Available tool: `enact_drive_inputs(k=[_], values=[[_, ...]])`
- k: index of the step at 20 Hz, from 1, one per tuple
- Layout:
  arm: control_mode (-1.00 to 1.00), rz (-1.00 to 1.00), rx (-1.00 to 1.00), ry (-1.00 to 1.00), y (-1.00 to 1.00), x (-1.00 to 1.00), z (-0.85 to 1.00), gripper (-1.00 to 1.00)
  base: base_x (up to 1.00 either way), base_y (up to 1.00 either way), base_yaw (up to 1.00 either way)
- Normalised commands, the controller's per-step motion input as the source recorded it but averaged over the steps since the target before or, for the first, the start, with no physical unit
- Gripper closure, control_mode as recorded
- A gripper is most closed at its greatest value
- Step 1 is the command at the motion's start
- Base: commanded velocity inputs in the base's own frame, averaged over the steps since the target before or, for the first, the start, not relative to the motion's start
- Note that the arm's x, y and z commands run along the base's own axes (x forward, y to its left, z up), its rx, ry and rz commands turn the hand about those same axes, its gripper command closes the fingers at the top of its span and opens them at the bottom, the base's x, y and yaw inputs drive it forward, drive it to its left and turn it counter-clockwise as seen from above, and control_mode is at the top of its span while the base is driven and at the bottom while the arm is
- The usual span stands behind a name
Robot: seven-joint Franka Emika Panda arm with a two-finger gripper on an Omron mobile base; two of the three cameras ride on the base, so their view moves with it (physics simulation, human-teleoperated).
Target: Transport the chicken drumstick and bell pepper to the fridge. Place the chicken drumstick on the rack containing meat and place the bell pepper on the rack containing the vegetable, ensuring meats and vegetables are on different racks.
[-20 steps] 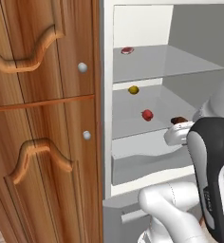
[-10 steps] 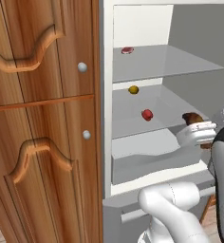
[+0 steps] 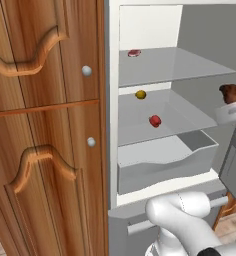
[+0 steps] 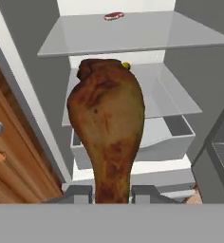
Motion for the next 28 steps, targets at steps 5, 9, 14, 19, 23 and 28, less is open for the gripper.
enact_drive_inputs(k=[5,9,14,19,23,28], values=[[-1.0,0.0,0.0,-0.19,-0.36,0.45,-0.07,1.0,0.0,0.0,0.0],[-1.0,0.0,0.0,-0.23,-0.03,0.72,-0.1,1.0,0.0,0.0,0.0],[-1.0,0.0,0.0,-0.08,0.0,0.74,0.0,1.0,0.0,0.0,0.0],[-1.0,0.0,0.01,0.07,-0.01,0.8,0.08,1.0,0.0,0.0,0.0],[-1.0,0.0,0.04,0.18,-0.1,0.71,0.14,1.0,0.0,0.0,0.0],[-1.0,0.0,0.01,0.1,-0.09,0.76,0.03,1.0,0.0,0.0,0.0]])
